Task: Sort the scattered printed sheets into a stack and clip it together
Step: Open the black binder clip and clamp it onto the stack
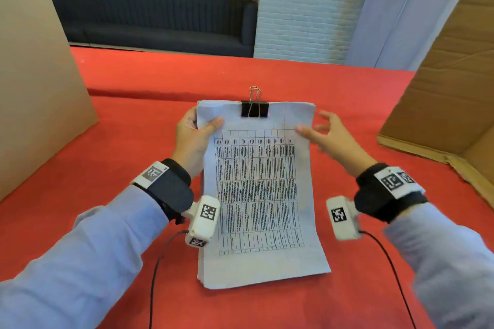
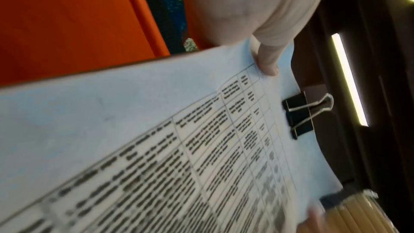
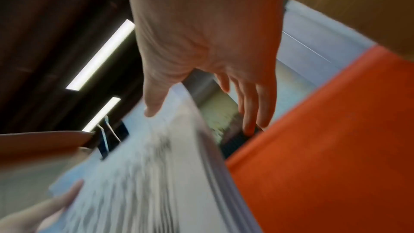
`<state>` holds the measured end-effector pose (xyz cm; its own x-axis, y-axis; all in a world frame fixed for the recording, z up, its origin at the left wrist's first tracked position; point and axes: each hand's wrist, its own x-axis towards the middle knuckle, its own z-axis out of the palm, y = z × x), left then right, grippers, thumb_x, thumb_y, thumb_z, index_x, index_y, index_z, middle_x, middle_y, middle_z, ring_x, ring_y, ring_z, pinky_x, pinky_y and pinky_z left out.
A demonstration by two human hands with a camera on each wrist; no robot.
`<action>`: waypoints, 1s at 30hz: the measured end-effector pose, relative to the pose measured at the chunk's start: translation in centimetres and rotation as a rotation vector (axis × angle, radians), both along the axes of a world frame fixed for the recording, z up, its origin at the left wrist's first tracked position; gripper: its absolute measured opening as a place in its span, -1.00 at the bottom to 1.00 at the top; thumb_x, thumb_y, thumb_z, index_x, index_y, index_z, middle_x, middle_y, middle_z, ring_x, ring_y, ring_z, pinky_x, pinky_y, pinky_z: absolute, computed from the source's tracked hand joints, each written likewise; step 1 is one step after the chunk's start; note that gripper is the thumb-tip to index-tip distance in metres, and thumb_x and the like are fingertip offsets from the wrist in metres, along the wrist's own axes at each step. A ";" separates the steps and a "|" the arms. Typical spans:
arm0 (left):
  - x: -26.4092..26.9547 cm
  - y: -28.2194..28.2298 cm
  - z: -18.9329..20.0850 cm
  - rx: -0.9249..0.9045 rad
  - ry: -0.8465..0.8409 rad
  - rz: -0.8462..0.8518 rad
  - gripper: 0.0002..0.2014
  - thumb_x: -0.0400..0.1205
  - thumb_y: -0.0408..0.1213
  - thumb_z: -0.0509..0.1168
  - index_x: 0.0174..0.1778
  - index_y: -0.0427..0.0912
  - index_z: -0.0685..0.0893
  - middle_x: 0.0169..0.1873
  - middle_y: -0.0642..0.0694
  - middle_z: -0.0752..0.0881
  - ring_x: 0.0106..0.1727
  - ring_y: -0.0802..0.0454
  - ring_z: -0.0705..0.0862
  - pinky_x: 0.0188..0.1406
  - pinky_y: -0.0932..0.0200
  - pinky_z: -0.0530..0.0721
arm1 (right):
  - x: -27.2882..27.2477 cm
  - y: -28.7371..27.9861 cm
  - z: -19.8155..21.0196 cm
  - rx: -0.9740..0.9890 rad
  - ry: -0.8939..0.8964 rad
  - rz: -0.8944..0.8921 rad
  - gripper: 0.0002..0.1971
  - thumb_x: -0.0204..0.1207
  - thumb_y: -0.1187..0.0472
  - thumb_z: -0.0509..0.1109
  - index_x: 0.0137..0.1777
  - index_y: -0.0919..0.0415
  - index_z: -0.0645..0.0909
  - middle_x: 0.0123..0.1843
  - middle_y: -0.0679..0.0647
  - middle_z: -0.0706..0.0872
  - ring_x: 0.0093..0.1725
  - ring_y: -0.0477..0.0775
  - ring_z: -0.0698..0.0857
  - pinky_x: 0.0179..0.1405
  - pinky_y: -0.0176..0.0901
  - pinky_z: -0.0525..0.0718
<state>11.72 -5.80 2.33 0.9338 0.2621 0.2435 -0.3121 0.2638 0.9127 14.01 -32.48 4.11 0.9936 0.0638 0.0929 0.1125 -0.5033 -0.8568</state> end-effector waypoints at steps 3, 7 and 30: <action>0.9 0.3 -0.5 -0.027 0.116 -0.053 -0.88 0.61 -0.41 0.32 0.03 -0.15 0.62 -0.06 -0.14 0.73 -0.08 -0.02 0.74 0.04 0.00 0.70 | -3.7 0.7 -5.7 0.300 0.404 0.187 -0.55 0.52 -0.16 0.37 0.25 0.15 0.61 0.11 -0.02 0.82 0.03 -0.13 0.80 0.03 -0.20 0.76; 0.5 -0.2 -2.8 0.349 0.553 -0.175 -0.38 0.71 0.11 0.02 0.59 -0.21 0.24 0.54 -0.11 0.38 0.61 -0.15 0.28 0.56 -0.14 0.21 | -3.7 1.6 -8.3 0.555 0.315 -0.044 -0.64 0.56 -0.06 0.38 -0.02 0.30 0.67 -0.07 0.24 0.83 -0.10 0.23 0.81 0.14 0.32 0.72; 1.1 -1.4 -5.6 0.515 0.647 0.022 -0.50 0.75 0.02 -0.05 0.33 -0.35 0.46 0.08 -0.29 0.59 0.07 -0.19 0.59 -0.01 0.04 0.55 | 1.0 2.6 -5.5 0.120 0.514 -0.101 -0.25 0.61 -0.25 0.19 0.53 0.39 0.32 0.26 0.24 0.65 0.16 0.28 0.66 0.12 0.13 0.66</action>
